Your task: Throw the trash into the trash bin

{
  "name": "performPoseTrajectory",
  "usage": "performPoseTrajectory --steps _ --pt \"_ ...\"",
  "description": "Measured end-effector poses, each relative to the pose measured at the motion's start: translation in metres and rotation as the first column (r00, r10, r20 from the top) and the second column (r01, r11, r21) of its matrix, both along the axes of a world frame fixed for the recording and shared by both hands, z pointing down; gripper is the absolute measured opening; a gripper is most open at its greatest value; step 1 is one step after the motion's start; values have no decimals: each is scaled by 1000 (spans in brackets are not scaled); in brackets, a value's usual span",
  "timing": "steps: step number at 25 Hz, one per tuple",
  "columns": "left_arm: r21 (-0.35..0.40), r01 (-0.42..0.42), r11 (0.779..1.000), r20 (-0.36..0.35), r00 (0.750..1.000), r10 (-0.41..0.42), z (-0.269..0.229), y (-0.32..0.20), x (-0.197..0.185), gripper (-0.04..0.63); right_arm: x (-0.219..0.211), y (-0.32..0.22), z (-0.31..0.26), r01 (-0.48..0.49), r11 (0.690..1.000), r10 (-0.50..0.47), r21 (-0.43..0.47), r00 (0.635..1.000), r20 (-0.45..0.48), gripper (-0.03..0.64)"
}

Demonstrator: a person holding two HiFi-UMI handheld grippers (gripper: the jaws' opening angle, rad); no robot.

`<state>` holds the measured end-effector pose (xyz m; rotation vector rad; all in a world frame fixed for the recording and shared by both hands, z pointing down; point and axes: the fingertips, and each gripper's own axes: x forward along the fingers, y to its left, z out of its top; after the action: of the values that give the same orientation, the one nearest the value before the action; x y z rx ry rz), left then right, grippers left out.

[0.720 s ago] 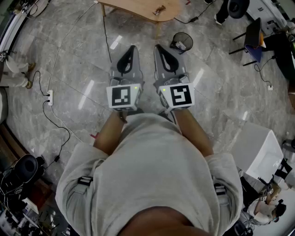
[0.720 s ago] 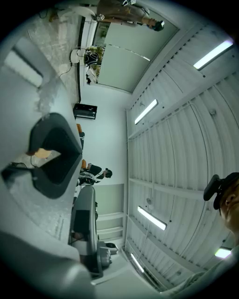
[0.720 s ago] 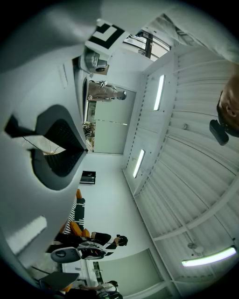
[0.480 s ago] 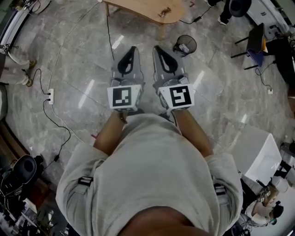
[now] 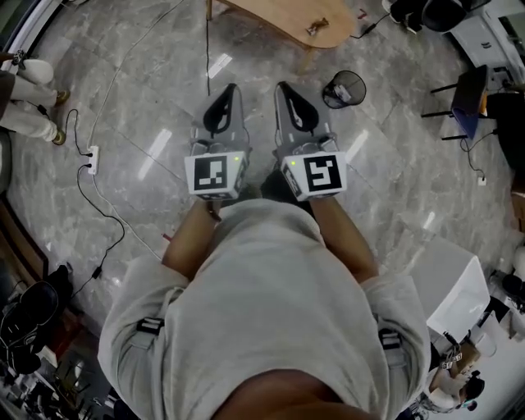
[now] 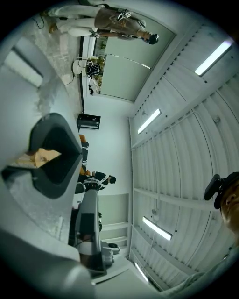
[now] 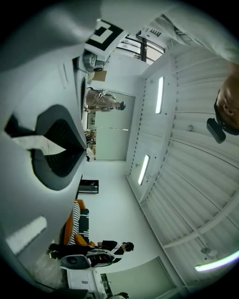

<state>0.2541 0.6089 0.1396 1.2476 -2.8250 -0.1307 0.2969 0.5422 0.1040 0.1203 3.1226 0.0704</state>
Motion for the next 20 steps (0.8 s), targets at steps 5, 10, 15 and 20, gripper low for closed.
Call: performPoseTrajectory --steps 5,10,15,20 --pt "-15 22 1000 9 1000 -22 23 -16 -51 18 -55 -16 18 45 999 -45 22 999 0 8" --pt "-19 58 998 0 998 -58 28 -67 -133 18 -141 -57 27 93 996 -93 8 996 -9 6" --pt "-56 74 996 -20 997 -76 29 -134 -234 18 -240 -128 25 115 993 -116 -17 992 -46 6" --pt "-82 91 992 -26 995 -93 26 -188 -306 18 -309 -181 23 137 990 -139 -26 989 -53 6"
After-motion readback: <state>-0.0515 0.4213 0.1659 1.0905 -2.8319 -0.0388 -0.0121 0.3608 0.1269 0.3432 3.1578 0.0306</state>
